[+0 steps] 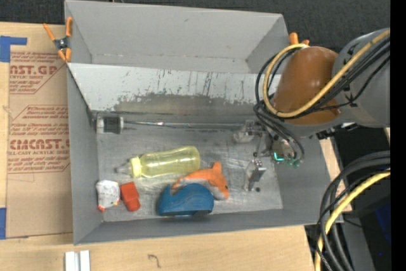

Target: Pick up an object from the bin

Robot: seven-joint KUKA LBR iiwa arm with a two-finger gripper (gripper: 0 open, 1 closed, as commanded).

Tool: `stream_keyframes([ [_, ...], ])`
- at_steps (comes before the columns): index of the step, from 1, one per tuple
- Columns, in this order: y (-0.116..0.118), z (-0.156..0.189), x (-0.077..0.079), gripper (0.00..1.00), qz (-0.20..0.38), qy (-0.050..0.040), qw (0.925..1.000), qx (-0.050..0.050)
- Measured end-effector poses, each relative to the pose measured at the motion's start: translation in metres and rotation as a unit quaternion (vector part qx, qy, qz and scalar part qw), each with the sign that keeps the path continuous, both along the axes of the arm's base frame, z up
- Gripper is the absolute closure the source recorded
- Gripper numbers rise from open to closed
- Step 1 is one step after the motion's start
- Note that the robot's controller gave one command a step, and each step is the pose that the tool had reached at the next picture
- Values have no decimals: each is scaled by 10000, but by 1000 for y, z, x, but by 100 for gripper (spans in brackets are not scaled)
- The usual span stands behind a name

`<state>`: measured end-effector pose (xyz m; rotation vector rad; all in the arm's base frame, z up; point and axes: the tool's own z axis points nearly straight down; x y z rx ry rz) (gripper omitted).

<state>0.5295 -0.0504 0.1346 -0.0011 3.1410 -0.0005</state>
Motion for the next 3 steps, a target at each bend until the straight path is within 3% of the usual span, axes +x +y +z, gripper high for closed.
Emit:
stream_keyframes([
  [1,28,-40,12,0,271,-26,9996,-6],
  [2,55,-61,31,100,296,-40,9996,2],
  [3,55,-61,31,100,297,-40,9996,1],
])
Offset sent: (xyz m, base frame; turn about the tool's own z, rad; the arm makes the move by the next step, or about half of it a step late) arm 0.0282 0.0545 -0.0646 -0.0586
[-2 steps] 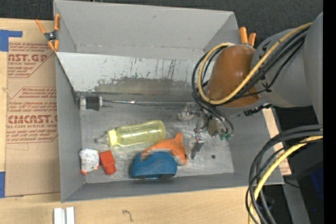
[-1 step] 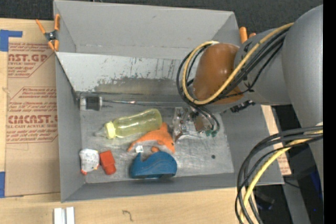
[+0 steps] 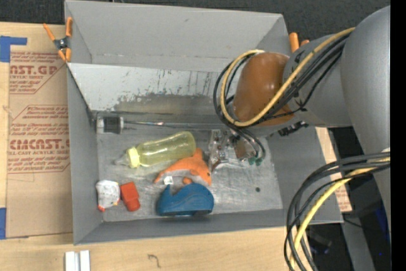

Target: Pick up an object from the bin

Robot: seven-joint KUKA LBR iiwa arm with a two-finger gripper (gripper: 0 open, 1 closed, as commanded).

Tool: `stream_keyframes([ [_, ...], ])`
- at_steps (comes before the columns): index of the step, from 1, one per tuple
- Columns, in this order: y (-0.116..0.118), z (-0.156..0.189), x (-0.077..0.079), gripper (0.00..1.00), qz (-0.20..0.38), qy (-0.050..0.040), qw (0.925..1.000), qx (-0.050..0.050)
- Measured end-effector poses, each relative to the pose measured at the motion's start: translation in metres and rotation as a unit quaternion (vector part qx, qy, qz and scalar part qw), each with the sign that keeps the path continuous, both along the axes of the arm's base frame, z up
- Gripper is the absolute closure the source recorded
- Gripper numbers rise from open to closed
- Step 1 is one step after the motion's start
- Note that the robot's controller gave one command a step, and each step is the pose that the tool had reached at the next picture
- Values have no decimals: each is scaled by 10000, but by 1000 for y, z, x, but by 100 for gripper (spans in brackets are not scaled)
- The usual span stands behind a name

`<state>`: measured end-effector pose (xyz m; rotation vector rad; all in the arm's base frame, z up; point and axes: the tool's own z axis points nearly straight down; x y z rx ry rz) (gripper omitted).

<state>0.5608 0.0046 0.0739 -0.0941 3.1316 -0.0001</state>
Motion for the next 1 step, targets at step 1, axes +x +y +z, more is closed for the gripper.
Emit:
stream_keyframes([
  [1,10,7,-2,100,425,35,9991,-13],
])
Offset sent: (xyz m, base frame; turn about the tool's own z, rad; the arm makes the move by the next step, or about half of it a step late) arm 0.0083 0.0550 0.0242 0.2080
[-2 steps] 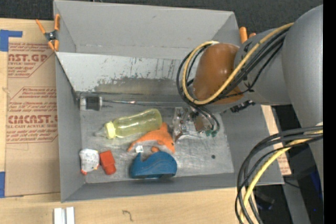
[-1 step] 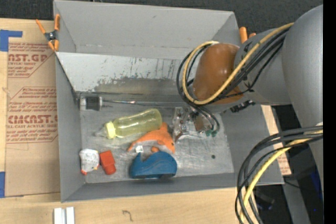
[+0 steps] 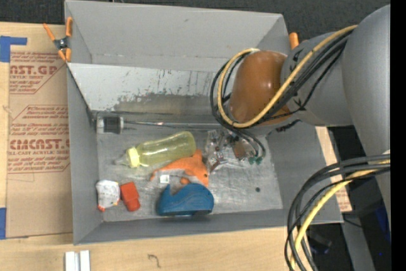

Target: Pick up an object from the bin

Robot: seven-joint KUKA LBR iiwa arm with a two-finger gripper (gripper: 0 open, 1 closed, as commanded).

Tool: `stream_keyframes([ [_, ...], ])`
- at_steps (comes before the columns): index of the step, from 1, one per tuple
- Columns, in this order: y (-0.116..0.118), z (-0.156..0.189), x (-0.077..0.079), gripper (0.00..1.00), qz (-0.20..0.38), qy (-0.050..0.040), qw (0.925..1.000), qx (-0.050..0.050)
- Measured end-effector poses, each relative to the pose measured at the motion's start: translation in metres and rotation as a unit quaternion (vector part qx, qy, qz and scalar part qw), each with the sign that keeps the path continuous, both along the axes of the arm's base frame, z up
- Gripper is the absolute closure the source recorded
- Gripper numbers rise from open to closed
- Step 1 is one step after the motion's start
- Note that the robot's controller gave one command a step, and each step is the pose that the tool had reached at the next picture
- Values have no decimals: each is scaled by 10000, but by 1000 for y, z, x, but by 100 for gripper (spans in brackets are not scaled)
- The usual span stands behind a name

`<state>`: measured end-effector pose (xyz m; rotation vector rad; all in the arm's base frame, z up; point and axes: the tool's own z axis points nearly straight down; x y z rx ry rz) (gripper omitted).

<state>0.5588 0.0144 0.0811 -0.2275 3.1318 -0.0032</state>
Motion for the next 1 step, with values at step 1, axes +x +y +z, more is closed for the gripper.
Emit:
stream_keyframes([
  [1,20,9,4,100,345,-4,9994,14],
])
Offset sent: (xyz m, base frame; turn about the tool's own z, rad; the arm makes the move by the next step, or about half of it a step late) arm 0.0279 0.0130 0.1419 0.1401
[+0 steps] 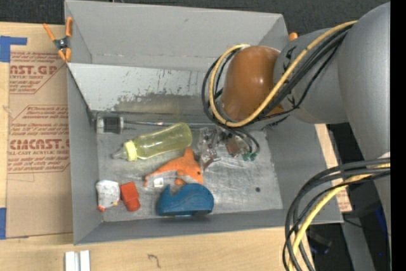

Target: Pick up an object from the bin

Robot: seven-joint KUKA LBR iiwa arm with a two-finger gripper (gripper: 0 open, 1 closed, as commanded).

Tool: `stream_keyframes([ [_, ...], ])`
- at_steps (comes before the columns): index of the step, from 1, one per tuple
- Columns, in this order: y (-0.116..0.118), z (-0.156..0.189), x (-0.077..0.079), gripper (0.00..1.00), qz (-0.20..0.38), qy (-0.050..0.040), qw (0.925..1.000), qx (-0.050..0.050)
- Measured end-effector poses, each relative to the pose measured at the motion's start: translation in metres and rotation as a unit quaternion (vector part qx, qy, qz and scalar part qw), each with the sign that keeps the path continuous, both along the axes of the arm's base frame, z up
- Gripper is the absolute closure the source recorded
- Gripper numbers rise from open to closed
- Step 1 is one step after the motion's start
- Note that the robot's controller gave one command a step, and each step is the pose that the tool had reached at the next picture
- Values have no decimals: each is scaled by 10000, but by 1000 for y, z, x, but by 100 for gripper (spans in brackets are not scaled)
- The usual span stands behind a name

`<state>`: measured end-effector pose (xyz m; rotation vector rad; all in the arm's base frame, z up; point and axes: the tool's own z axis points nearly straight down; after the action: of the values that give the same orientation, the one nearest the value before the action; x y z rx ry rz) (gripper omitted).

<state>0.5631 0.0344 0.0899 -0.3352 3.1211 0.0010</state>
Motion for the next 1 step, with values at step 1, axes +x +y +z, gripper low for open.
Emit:
stream_keyframes([
  [1,-1,52,9,100,-1523,32,9883,0],
])
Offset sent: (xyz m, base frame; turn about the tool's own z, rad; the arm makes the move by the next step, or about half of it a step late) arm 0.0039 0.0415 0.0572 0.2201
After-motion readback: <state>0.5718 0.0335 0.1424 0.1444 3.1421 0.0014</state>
